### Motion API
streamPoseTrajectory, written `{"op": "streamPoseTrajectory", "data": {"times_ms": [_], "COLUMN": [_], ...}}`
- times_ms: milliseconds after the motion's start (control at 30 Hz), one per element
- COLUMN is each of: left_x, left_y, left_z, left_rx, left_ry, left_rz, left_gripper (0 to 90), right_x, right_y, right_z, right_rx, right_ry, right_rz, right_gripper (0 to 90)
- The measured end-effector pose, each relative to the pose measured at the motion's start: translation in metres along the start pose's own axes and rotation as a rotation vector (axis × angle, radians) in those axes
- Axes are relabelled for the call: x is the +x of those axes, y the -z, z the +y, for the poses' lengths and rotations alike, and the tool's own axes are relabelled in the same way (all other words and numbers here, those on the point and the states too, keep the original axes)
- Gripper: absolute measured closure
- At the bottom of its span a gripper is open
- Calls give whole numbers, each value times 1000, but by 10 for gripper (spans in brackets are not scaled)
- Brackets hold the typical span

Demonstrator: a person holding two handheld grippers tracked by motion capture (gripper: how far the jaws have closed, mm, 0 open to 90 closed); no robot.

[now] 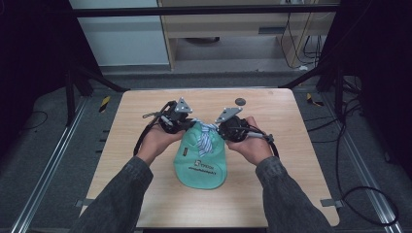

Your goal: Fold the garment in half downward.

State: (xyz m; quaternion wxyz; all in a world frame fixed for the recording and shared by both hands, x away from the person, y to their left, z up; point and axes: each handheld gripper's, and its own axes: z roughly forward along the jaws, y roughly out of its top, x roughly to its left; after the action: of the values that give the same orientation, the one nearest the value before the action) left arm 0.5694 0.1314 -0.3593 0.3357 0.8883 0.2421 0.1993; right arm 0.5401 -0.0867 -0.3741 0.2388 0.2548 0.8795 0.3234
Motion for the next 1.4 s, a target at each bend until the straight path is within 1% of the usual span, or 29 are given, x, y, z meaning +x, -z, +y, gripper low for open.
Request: {"op": "streamPoseTrajectory", "data": {"times_ms": [100,233,400,500,700,800,833,900,1000,1067,1133,1233,1400], "left_x": [0,0,-1,-2,0,0,0,1,5,8,9,7,-1], "left_y": [1,2,2,0,-6,-9,-10,-12,-13,-13,-13,-14,-11], "left_z": [1,2,4,5,7,7,7,8,9,11,11,8,3], "left_rx": [-2,-8,1,3,-6,3,12,17,13,-2,-7,-11,-26], "left_ry": [-3,-7,-34,-43,-33,-37,-43,-45,-31,-22,-16,-33,-51], "left_rz": [1,5,11,14,25,20,12,16,25,32,36,35,46], "left_gripper": [860,860,858,858,857,857,858,858,857,858,858,857,854], "right_x": [0,-3,-9,-15,-20,-23,-23,-24,-27,-32,-33,-32,-22], "right_y": [-1,1,3,3,1,-1,-2,-4,-7,-10,-10,-9,-6], "right_z": [1,3,7,9,10,10,11,11,13,16,16,16,11], "right_rx": [7,11,16,20,24,34,36,41,40,37,35,32,22], "right_ry": [2,10,13,12,8,13,13,18,12,10,10,19,54], "right_rz": [3,-7,-22,-31,-39,-44,-44,-42,-47,-52,-53,-58,-74], "right_gripper": [835,835,835,835,834,834,834,834,834,834,834,834,834]}}
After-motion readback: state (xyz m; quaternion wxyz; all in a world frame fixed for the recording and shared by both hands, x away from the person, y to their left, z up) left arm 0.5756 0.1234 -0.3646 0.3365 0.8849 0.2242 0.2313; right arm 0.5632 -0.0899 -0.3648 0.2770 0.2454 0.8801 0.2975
